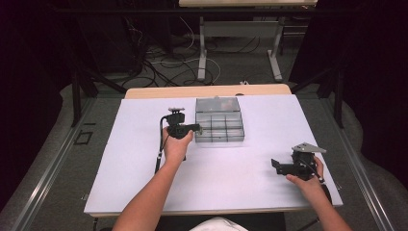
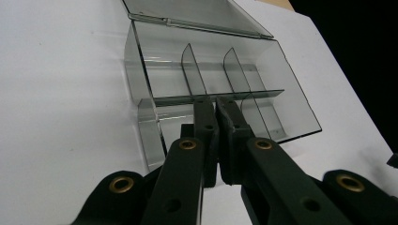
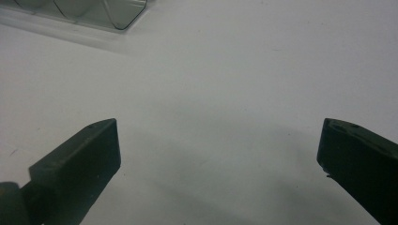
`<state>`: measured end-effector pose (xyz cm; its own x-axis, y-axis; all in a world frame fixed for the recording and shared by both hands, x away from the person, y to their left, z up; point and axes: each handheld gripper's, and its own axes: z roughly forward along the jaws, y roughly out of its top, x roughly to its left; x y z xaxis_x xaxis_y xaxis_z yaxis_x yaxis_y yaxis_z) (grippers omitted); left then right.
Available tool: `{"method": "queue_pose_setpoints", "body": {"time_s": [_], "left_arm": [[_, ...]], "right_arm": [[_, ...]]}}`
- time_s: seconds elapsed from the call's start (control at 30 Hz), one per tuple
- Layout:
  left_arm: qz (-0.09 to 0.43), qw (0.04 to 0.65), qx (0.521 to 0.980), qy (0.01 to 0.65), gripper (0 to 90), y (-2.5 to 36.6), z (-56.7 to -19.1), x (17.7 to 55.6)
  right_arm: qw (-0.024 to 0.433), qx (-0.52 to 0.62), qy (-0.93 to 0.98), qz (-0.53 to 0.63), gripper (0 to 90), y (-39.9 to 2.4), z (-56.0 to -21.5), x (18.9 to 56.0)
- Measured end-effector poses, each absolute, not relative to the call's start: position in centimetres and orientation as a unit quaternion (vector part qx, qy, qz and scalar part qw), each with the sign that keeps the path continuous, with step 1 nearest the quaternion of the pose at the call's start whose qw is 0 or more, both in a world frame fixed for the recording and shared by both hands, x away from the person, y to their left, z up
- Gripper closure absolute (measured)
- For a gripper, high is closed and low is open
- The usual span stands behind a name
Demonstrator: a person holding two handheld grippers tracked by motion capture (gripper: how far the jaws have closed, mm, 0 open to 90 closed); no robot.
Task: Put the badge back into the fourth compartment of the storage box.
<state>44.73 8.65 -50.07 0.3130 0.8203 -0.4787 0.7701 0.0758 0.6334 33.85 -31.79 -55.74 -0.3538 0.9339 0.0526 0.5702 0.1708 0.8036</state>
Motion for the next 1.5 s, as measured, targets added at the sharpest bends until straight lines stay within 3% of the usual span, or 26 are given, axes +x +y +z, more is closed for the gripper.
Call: {"method": "queue_pose_setpoints", "body": {"time_s": [1.5], "left_arm": [[0.019, 0.429, 0.679, 0.595, 88.1, 7.1, -52.3, 46.2]], "right_arm": [[0.229, 0.517, 0.73, 0.384, 0.0, -31.8, -55.9, 33.9]]}}
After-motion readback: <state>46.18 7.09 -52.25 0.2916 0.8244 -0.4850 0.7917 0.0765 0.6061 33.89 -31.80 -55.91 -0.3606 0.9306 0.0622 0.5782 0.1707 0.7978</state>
